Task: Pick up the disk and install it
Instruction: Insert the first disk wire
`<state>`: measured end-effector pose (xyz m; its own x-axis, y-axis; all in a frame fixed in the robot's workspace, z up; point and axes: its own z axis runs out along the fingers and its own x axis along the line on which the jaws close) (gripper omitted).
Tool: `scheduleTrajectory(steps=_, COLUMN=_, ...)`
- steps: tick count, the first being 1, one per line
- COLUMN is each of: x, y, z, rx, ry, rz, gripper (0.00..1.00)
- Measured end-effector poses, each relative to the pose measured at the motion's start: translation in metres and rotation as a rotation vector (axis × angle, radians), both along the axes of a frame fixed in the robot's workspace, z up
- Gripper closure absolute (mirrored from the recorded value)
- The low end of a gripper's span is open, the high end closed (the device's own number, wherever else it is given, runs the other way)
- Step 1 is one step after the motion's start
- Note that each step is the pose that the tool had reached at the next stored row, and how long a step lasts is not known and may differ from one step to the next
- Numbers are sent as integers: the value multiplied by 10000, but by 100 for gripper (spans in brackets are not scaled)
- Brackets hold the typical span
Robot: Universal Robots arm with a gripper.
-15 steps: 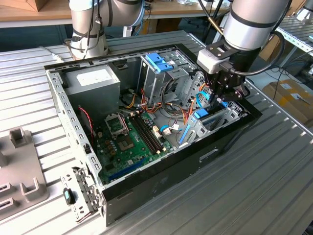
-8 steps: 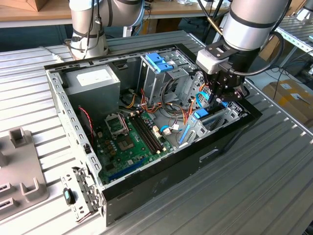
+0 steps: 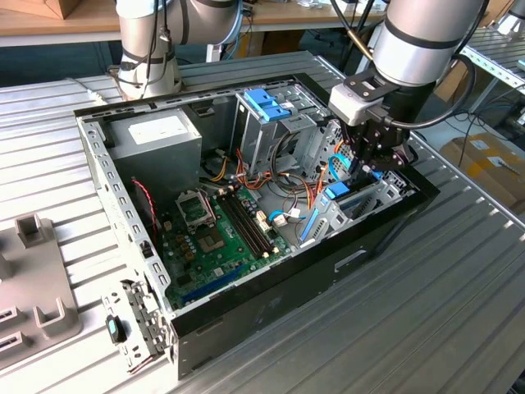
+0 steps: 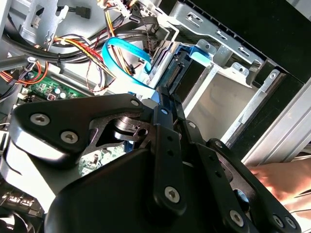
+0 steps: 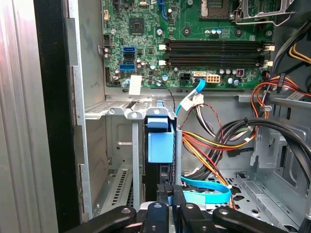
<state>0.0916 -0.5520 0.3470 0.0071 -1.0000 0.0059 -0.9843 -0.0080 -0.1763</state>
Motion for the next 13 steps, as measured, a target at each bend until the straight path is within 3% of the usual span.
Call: scheduleTrajectory(steps=13, x=1, y=0, z=-53, rx=-1, ry=0, rz=0, gripper=84)
